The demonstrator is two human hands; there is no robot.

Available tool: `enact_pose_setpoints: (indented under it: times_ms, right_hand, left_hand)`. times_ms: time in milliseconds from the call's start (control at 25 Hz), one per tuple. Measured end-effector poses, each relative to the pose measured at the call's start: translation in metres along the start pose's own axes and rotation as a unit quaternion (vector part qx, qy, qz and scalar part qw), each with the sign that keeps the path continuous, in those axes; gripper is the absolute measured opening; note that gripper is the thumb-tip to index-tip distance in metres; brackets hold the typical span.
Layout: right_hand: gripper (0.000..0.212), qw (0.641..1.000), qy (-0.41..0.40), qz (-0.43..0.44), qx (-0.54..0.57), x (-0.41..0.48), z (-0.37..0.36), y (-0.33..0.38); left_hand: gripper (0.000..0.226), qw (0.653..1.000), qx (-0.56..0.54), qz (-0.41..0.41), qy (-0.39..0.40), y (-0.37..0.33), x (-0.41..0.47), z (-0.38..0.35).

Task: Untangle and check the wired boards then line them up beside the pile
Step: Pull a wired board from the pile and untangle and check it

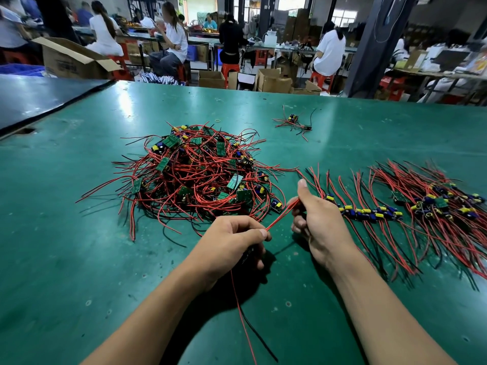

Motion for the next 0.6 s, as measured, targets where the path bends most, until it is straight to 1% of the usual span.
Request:
enact_pose_setpoints:
  times_ms: [80,160,240,280,320,400,480,520,600]
  right_hand:
    - [0.06,0.999,0.019,0.008,-0.049,-0.004,-0.008,0.0]
    - [0.065,0.991,0.065,0.001,-0.118,-0.011,-0.021,-0.004]
    - [0.057,0.976,0.157,-0.028,-0.147,-0.021,-0.04,-0.017]
    - [0.048,0.968,0.205,-0.042,-0.137,-0.027,-0.049,-0.023]
    - [0.04,0.963,0.236,-0.049,-0.124,-0.031,-0.055,-0.027]
    - [0.035,0.963,0.244,-0.045,-0.109,-0.032,-0.055,-0.027]
    - [0.037,0.966,0.237,-0.031,-0.099,-0.031,-0.055,-0.022]
    - [0.037,0.969,0.227,-0.023,-0.096,-0.03,-0.054,-0.02]
    - [0.039,0.979,0.172,0.004,-0.113,-0.024,-0.046,-0.013]
  left_hand:
    - [0.016,0.999,-0.027,0.012,-0.022,0.002,0.0,0.001]
    - [0.018,0.997,-0.062,0.022,-0.048,0.004,0.0,0.002]
    - [0.019,0.994,-0.088,0.025,-0.063,0.005,0.0,0.004]
    - [0.02,0.993,-0.092,0.026,-0.065,0.006,0.0,0.005]
    - [0.02,0.993,-0.092,0.03,-0.065,0.006,0.0,0.006]
    - [0.019,0.993,-0.093,0.04,-0.065,0.007,0.0,0.008]
    - [0.017,0.992,-0.099,0.043,-0.063,0.005,0.0,0.008]
    - [0.018,0.992,-0.101,0.042,-0.062,0.004,0.001,0.008]
    - [0.019,0.993,-0.097,0.037,-0.06,0.002,0.002,0.008]
Point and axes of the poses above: each hand's wrist, its own x-axis towards the middle knuckle, its own z-axis out of the back of the hand, y = z × x, the point moved 9 cm from there along x, towards the middle knuckle, and after that the axes turned 14 degrees about -z, right-handed, at the moved point
